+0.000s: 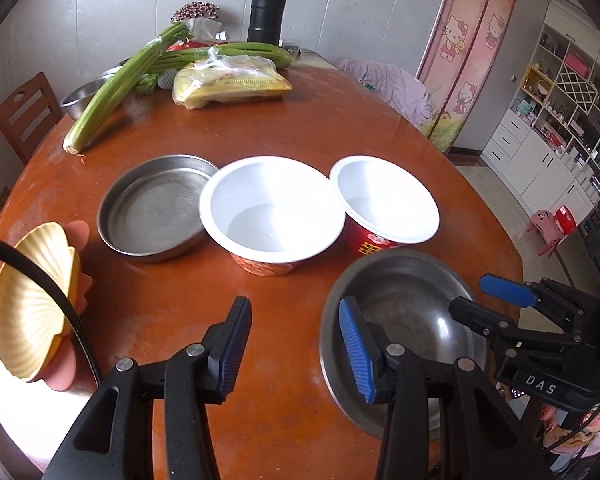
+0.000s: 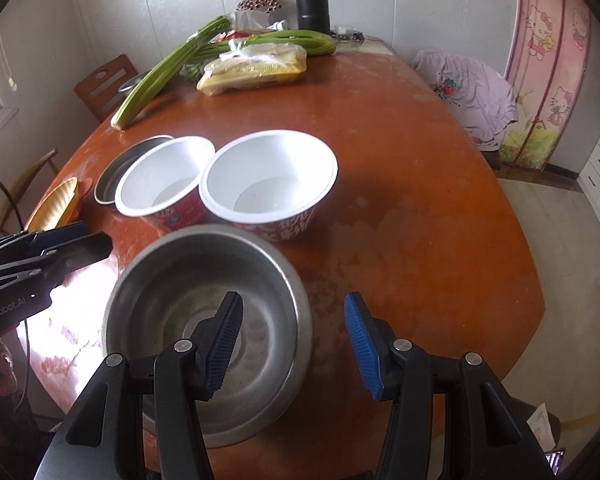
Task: Organize plates and bowls
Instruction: 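Grasp the large steel bowl rim with the right gripper and lift, then carry the steel bowl and set it on the table, opening the right gripper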
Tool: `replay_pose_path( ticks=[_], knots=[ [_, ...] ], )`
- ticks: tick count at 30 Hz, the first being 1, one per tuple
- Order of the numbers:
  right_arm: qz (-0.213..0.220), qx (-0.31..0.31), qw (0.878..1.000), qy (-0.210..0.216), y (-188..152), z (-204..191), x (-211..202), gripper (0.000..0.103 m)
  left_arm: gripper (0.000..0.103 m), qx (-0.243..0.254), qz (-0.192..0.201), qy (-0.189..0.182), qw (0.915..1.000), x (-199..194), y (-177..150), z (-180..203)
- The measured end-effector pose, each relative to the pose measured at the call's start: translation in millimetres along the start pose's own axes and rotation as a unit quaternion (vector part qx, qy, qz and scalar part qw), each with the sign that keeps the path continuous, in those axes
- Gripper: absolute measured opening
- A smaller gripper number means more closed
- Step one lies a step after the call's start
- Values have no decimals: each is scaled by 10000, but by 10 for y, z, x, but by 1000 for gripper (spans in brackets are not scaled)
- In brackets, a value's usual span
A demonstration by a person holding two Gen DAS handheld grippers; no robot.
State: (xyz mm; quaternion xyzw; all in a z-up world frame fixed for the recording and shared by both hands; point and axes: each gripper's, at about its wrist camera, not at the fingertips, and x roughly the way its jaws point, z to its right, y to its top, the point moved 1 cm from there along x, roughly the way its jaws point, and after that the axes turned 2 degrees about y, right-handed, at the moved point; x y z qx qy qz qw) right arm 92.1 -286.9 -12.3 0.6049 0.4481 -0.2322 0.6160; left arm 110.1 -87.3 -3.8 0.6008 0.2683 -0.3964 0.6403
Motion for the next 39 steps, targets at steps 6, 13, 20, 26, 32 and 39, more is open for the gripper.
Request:
replay_pose_path(
  ticks=[6,13,20,26,32,39],
  knots=[
    [-21,-104,9999,3,-56,-7,44,54,46,-2,-245,-44,9997,171,-78,137],
    [-71,-146,9999,40,-118,-28,128,52,46,-16,-414,-35,9991,329,-100,189],
    [-7,-276,9995,116,-140,-141,140,46,38,90,-511,-154,9985,431,-134,259],
    [-31,-343,9994,64,-140,-203,155,46,38,133,-538,-112,9984,397,-171,259],
    [8,-401,9990,218,-128,-311,79,46,38,103,-542,-61,9985,244,-229,152],
    [1,-606,9972,448,-114,-546,43,46,38,-52,-446,68,9990,34,-323,-85]
  ],
)
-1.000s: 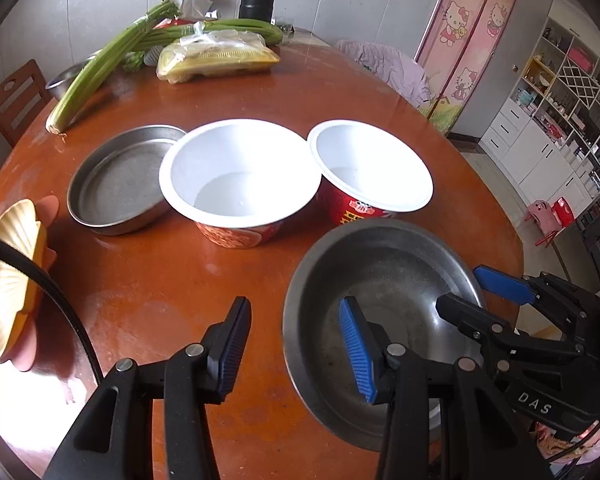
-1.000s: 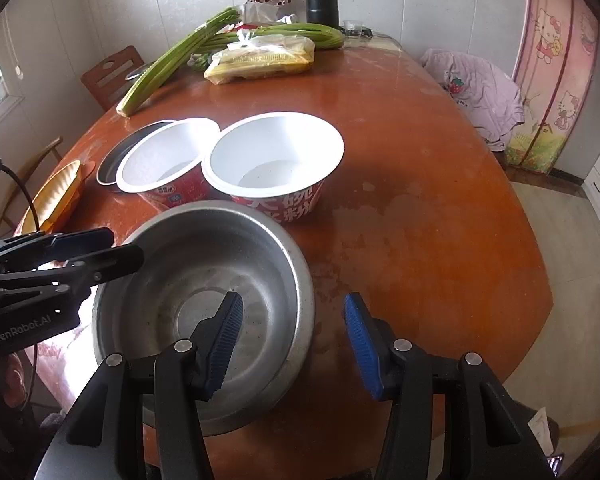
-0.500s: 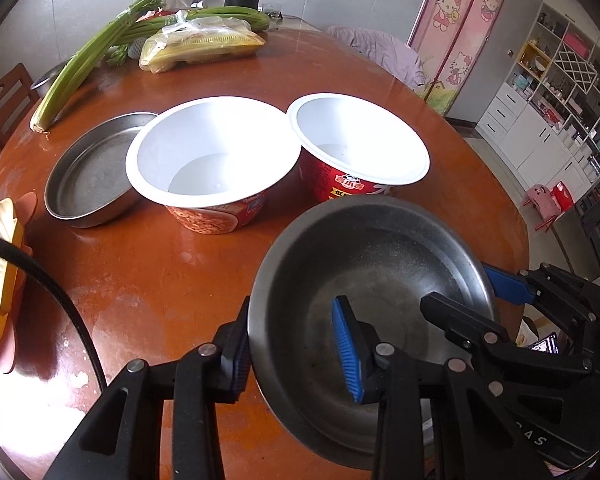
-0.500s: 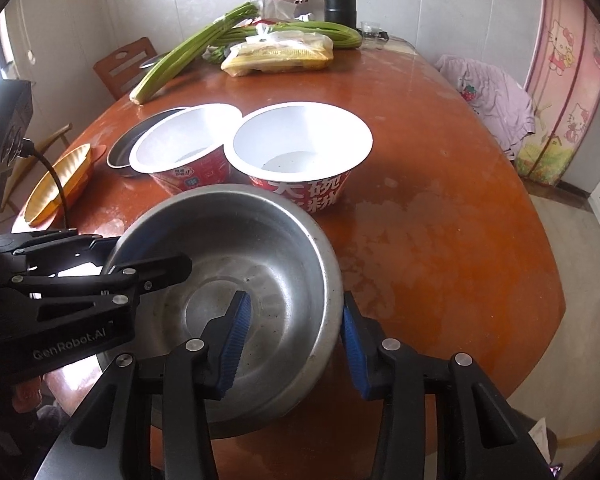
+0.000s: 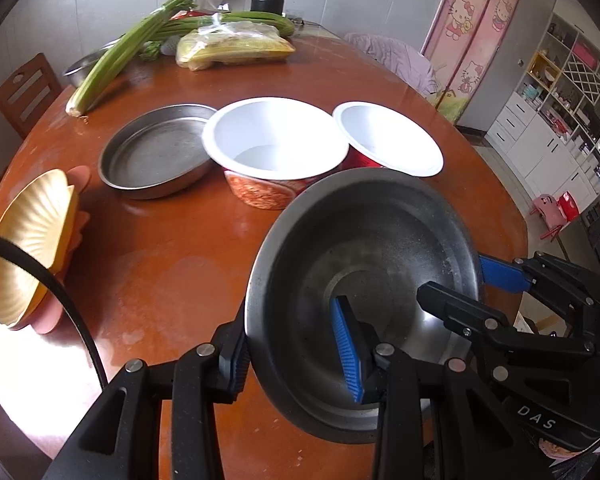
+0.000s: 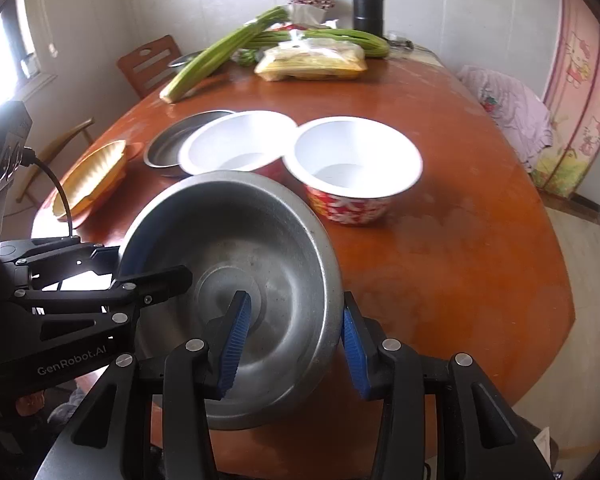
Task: Organize plates and bowls
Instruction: 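Carry the steel bowl and set it on the table, opening the right gripper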
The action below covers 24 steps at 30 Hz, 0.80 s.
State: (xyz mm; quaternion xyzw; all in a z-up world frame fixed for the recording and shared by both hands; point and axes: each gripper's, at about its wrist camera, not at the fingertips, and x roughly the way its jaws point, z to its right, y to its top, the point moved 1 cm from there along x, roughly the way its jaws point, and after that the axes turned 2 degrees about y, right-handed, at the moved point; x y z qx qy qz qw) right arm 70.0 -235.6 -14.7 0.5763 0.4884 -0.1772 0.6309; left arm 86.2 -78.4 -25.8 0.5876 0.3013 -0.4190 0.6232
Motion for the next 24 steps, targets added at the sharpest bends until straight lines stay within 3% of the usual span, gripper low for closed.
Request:
replay_pose_path(
  ticks=[9,24],
  knots=[
    [-140,-87,9998,119,1,-171,93,46,38,-119,-36,35,9999,17,-33,-131],
    [-277,47,9995,175,-34,-82,194,47,39,-74,-114,133,9998,149,-27,-67]
  ],
)
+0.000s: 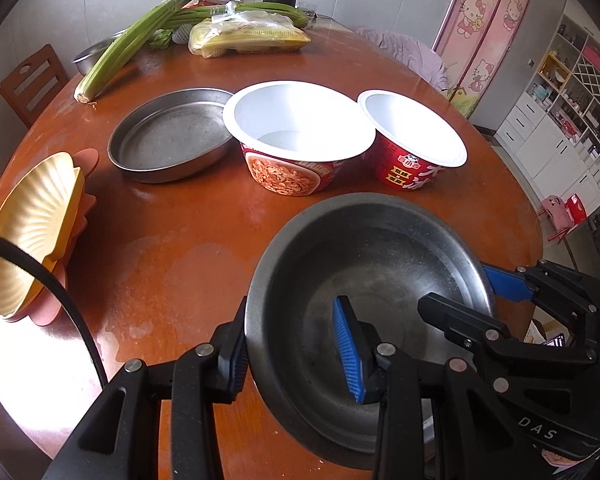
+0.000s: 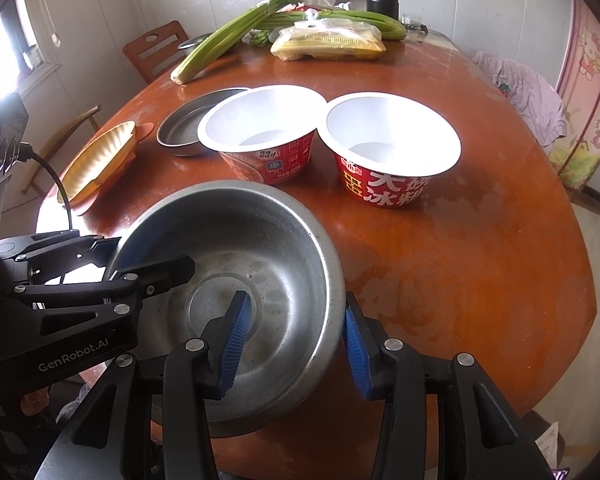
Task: Organize plates and bowls
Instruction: 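Carry the steel bowl and set it on the table, opening the right gripper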
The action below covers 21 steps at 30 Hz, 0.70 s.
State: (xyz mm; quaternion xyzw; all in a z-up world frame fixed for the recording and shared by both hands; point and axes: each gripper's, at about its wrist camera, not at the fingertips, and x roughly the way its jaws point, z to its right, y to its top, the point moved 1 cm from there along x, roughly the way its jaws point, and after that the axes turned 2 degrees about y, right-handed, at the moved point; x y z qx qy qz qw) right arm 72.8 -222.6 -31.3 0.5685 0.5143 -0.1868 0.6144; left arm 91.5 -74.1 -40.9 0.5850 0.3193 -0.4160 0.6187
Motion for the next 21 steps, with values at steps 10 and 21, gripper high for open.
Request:
replay_pose_path(
  ticks=[10,21],
  knots=[
    [-41,45,9999,128,11,31,28,48,39,-18,4,-32,10000,40,32,1],
    [138,423,9990,64,101,226,-61,47,39,-107,116,-13,9999,-34,81,-109]
  ],
)
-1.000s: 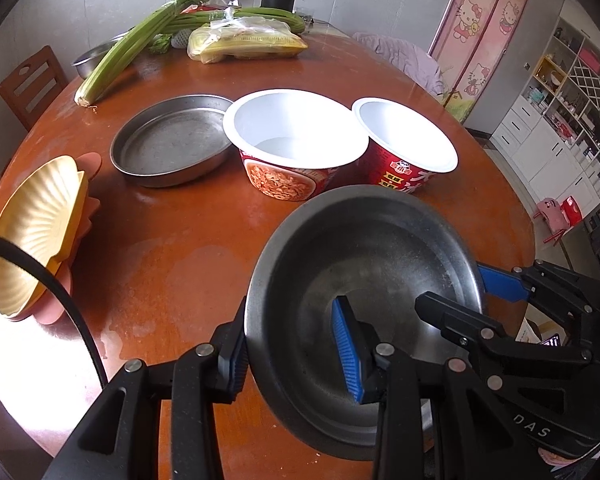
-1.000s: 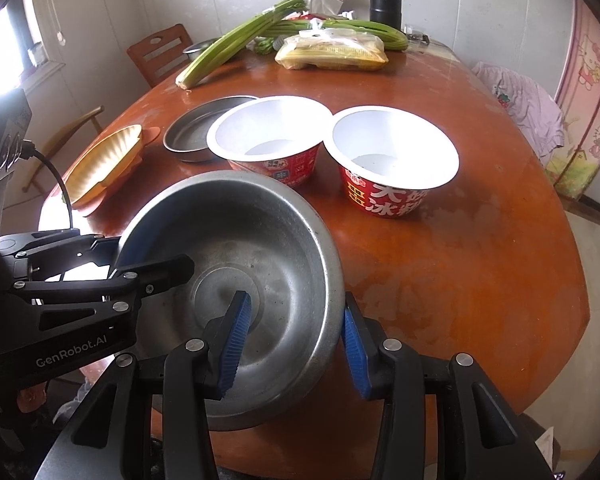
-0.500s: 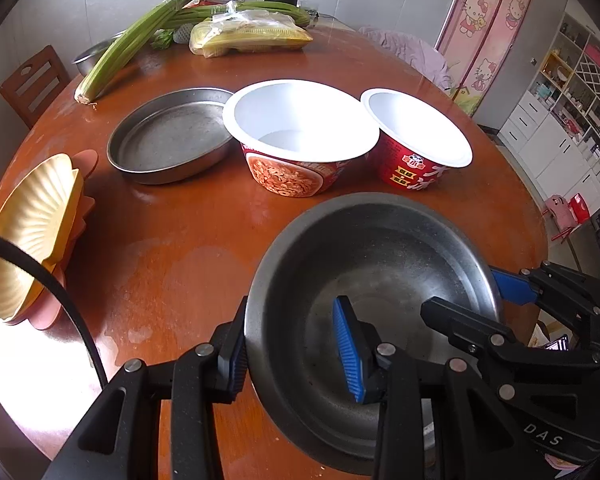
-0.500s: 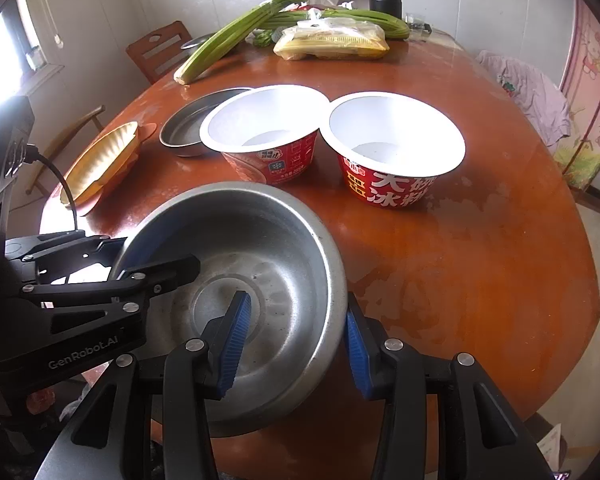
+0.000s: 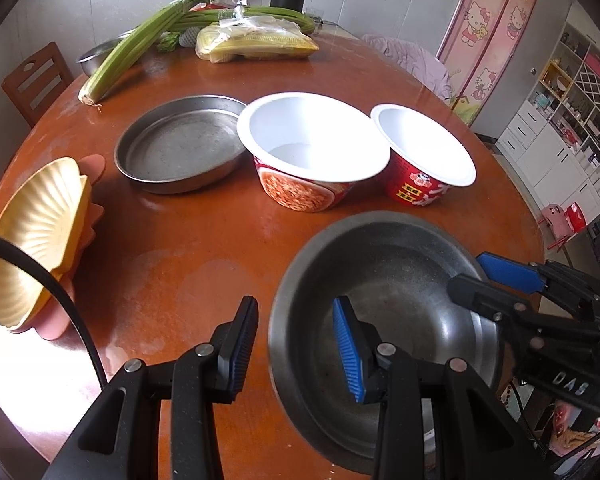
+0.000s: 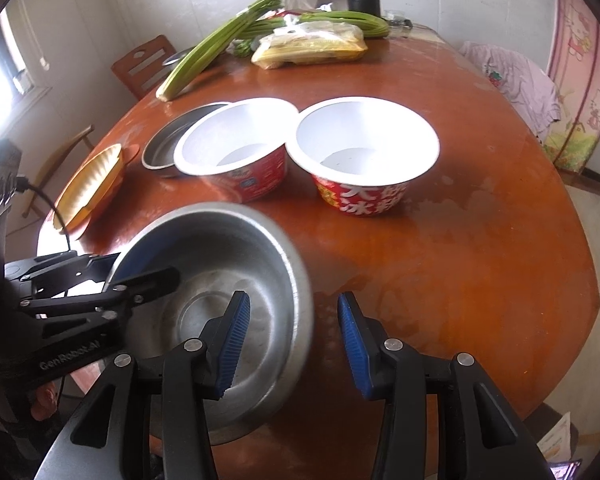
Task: Organize plates and bowls
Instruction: 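Carry the steel bowl and set it on the table, opening the right gripper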
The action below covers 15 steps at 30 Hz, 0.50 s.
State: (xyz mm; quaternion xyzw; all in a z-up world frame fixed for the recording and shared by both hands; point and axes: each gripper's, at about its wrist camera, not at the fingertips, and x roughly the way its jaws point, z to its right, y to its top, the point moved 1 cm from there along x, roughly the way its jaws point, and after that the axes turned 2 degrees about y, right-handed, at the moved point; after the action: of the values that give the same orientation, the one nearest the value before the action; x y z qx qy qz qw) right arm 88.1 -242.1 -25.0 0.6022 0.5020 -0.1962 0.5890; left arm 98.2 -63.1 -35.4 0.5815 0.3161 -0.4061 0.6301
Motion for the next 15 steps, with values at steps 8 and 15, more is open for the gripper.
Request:
replay_pose_path(
  ticks=[8,15],
  knots=[
    [191,307,9984,425,197,23,-123,53,42,-111,169,40,9998,-140,109,-150],
    [117,312,9979,551,341,-84,-42,54,43,-105,246,-18,9996,-190,216,-202]
  ],
)
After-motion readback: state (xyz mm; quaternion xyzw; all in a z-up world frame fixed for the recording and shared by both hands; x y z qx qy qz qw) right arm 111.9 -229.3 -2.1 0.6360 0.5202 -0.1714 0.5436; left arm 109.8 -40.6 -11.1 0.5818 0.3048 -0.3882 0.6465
